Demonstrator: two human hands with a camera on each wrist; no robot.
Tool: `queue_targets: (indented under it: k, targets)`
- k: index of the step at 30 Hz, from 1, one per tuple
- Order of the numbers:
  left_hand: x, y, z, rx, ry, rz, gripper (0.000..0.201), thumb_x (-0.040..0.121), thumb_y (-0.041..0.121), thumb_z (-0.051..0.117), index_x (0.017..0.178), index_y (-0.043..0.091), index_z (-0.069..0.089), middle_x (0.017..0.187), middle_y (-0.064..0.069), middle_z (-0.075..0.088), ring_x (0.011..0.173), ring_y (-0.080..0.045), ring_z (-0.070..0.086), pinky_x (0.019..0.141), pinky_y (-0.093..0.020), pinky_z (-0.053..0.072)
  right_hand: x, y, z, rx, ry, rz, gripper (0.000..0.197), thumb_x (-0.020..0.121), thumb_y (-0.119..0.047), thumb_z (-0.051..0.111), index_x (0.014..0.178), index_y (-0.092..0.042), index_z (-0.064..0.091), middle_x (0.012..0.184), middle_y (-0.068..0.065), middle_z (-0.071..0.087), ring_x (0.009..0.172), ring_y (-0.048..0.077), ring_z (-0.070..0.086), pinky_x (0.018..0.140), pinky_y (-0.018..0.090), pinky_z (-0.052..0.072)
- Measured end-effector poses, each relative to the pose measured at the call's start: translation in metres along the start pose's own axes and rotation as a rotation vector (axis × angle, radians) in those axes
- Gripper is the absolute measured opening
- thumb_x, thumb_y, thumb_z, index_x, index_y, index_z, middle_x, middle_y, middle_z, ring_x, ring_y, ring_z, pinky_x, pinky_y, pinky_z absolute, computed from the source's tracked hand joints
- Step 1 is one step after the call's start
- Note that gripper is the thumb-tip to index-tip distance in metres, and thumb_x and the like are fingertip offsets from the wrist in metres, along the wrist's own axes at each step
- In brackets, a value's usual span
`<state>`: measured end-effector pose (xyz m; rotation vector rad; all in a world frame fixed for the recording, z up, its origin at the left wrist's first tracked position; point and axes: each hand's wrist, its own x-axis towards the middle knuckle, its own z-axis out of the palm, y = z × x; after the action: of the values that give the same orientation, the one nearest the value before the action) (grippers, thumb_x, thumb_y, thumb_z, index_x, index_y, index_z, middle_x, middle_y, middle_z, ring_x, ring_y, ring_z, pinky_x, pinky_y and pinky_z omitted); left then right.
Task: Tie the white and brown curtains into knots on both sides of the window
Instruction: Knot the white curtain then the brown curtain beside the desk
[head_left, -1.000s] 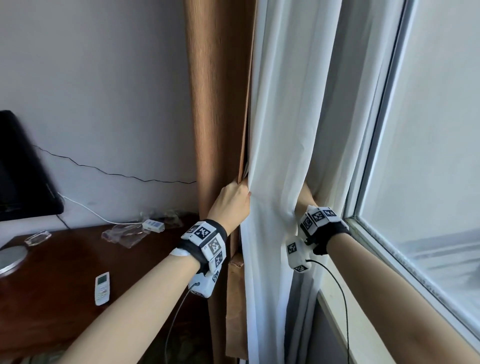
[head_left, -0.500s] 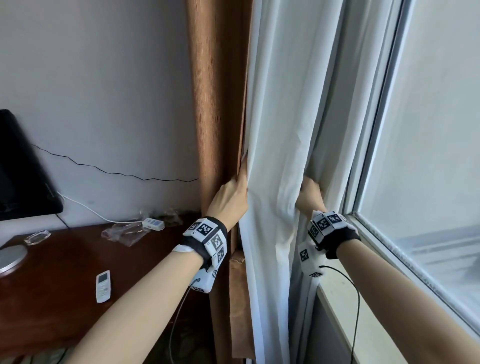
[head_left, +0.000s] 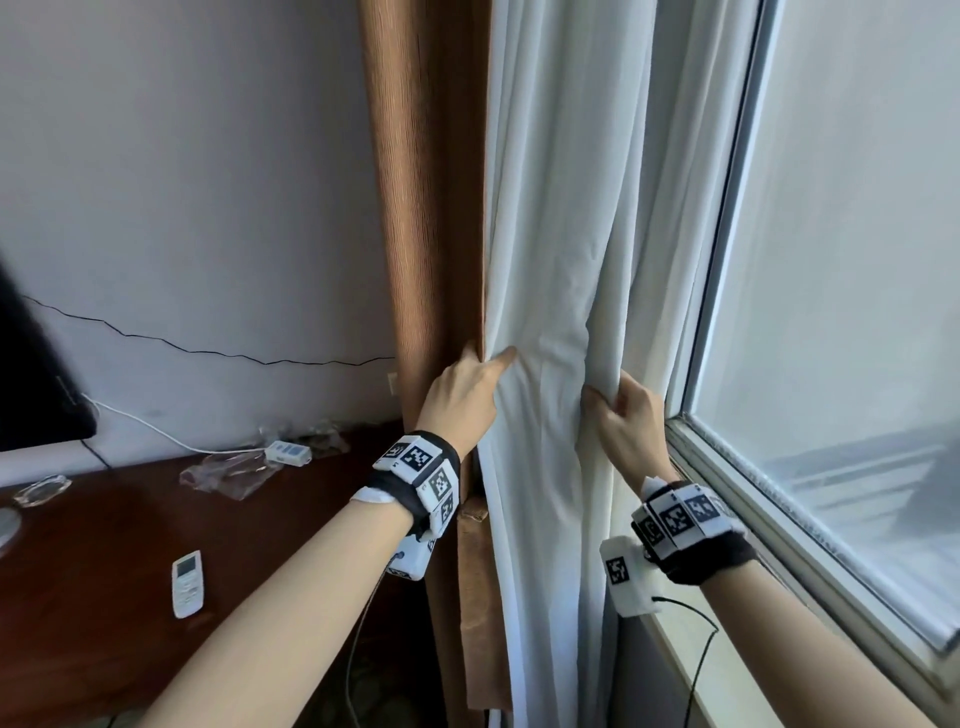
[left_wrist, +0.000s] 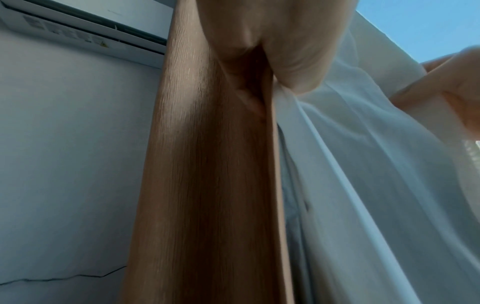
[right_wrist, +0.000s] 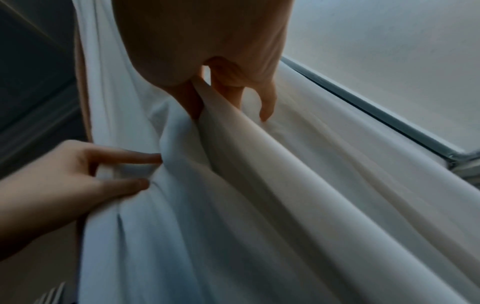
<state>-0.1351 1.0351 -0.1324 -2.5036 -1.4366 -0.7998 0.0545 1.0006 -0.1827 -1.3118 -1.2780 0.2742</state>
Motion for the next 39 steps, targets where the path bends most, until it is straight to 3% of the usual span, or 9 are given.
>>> queue_targets:
  k: [6, 10, 13, 19, 23, 27, 30, 35, 39]
  targets:
    - [0.004, 0.010, -0.001, -0.039, -0.035, -0.085, 0.040, 0.086, -0.001, 0.039, 0.118, 0.009, 0.060, 0.106, -0.020, 0.048, 0.096, -0.046, 0.058, 0.081, -0.047, 0.049, -0.027, -0.024, 0.007, -0.107, -0.094, -0.302, 0.028, 0.084, -0.001, 0.054, 0.070, -0.024, 0.046, 0.064, -0.008, 0.049, 0.064, 0.003, 0.049, 0.068, 0.030, 0.037]
    - [0.011, 0.013, 0.000, -0.320, -0.084, -0.142, 0.023, 0.083, 0.012, 0.050, 0.097, 0.003, 0.066, 0.104, -0.020, 0.064, 0.104, -0.038, 0.060, 0.080, -0.029, 0.048, -0.034, -0.041, 0.027, -0.168, -0.256, -0.549, 0.040, 0.082, -0.004, 0.045, 0.121, -0.004, 0.056, 0.130, 0.008, 0.054, 0.127, 0.019, 0.047, 0.104, 0.034, 0.037]
    - [0.015, 0.010, -0.008, -0.539, -0.153, -0.207, 0.028, 0.084, 0.015, 0.049, 0.101, 0.005, 0.070, 0.105, -0.013, 0.070, 0.106, -0.024, 0.063, 0.078, -0.022, 0.045, -0.025, -0.040, 0.038, -0.207, -0.310, -0.574, 0.054, 0.086, -0.014, 0.039, 0.140, -0.002, 0.040, 0.148, 0.012, 0.037, 0.143, 0.026, 0.029, 0.114, 0.043, 0.030]
    - [0.010, 0.009, -0.012, -0.678, -0.235, -0.208, 0.077, 0.072, 0.080, 0.047, 0.106, 0.015, 0.071, 0.108, -0.001, 0.072, 0.108, -0.011, 0.063, 0.098, -0.031, 0.047, -0.004, -0.025, 0.046, -0.271, -0.310, -0.523, 0.049, 0.088, -0.008, 0.052, 0.135, 0.004, 0.043, 0.140, 0.022, 0.042, 0.137, 0.036, 0.036, 0.108, 0.045, 0.038]
    - [0.015, 0.020, -0.004, -0.558, -0.069, -0.336, 0.067, 0.073, 0.068, 0.050, 0.102, 0.011, 0.071, 0.103, -0.009, 0.072, 0.107, -0.022, 0.064, 0.092, -0.030, 0.050, -0.010, -0.030, 0.051, -0.169, -0.314, -0.594, 0.034, 0.091, -0.013, 0.054, 0.121, 0.003, 0.057, 0.128, 0.016, 0.050, 0.114, 0.040, 0.056, 0.095, 0.035, 0.043]
    - [0.021, 0.017, -0.008, -0.456, -0.041, -0.402, 0.048, 0.096, 0.038, 0.046, 0.117, -0.004, 0.059, 0.119, -0.028, 0.059, 0.115, -0.039, 0.055, 0.094, -0.037, 0.047, 0.000, -0.006, 0.042, -0.184, -0.454, -0.552, 0.027, 0.095, -0.019, 0.053, 0.119, -0.009, 0.061, 0.156, 0.007, 0.029, 0.147, 0.017, 0.020, 0.115, 0.022, 0.025]
    - [0.023, 0.005, -0.009, -0.338, -0.070, -0.382, 0.049, 0.099, 0.036, 0.042, 0.121, -0.006, 0.053, 0.124, -0.033, 0.051, 0.119, -0.045, 0.048, 0.098, -0.040, 0.041, 0.007, 0.006, 0.026, -0.133, -0.501, -0.318, 0.024, 0.095, -0.041, 0.053, 0.110, -0.025, 0.063, 0.142, -0.008, 0.050, 0.131, 0.008, 0.047, 0.108, 0.027, 0.037]
    - [0.023, -0.007, -0.010, -0.263, -0.069, -0.356, 0.047, 0.100, 0.033, 0.043, 0.118, -0.010, 0.052, 0.122, -0.034, 0.050, 0.117, -0.047, 0.047, 0.098, -0.044, 0.039, 0.035, 0.026, 0.004, -0.050, -0.050, -0.089, 0.020, 0.089, -0.023, 0.064, 0.107, -0.026, 0.056, 0.093, -0.009, 0.069, 0.089, 0.014, 0.067, 0.077, 0.030, 0.052]
    - [0.028, -0.012, -0.005, -0.285, -0.059, -0.334, 0.045, 0.099, 0.031, 0.047, 0.113, -0.011, 0.055, 0.116, -0.034, 0.053, 0.113, -0.048, 0.050, 0.095, -0.047, 0.043, 0.063, 0.036, -0.004, -0.098, 0.061, 0.053, 0.071, 0.074, -0.040, 0.076, 0.132, -0.020, 0.040, 0.124, 0.001, 0.053, 0.108, 0.015, 0.055, 0.097, 0.034, 0.046]
